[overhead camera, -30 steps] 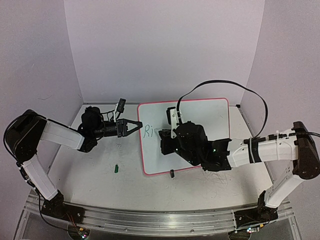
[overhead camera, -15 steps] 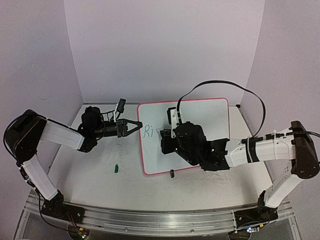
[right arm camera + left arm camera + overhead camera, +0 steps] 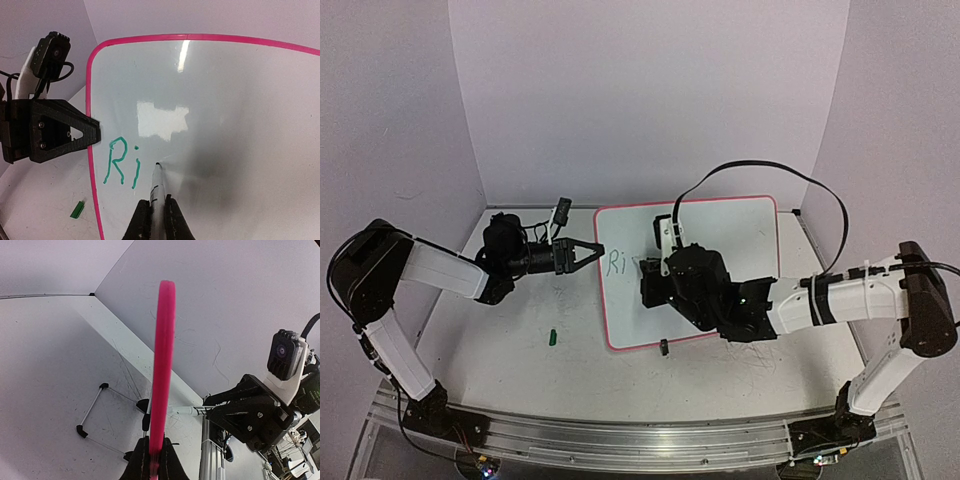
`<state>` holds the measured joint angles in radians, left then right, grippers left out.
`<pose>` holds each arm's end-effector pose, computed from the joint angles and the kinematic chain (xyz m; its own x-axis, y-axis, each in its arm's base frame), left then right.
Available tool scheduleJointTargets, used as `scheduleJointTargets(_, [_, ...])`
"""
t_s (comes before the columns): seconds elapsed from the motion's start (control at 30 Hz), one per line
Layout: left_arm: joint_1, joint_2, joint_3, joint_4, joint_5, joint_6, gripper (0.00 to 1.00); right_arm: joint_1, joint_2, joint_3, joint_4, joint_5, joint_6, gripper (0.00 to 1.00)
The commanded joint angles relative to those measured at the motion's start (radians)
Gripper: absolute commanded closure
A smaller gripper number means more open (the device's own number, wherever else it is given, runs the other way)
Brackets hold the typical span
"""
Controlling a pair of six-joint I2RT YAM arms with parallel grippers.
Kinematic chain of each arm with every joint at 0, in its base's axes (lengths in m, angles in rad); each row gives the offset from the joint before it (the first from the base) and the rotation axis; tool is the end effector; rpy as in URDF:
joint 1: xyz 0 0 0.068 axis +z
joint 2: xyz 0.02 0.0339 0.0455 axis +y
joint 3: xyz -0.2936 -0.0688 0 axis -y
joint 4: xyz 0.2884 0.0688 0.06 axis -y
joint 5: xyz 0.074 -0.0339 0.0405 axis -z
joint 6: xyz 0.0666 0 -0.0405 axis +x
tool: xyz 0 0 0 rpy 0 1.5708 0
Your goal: Write a sentence on the whiteboard
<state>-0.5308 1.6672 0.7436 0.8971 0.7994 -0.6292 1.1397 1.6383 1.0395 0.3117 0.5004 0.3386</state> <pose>0.3125 -0.2388 0.2086 -0.5899 -0.1295 -0.7970 0.7716 0.2006 -0.6037 0.2124 0.3854 0.2559 -0.3125 0.0180 -0.9497 -0.5312 0.8256 0.1904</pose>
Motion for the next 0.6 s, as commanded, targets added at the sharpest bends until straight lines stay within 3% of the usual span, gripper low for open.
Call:
scheduleJointTargets(0.0, [0.003,-0.047,0.015,0.043,0.029,-0.03,1.0,-0.006,0.029,0.046,0.015,0.009,-0.017,1.0])
scheduleJointTargets(0.57, [0.003,-0.047,0.016,0.042,0.028,-0.028,1.0,0.008,0.032,0.022,-0.01,-0.016,0.01,1.0])
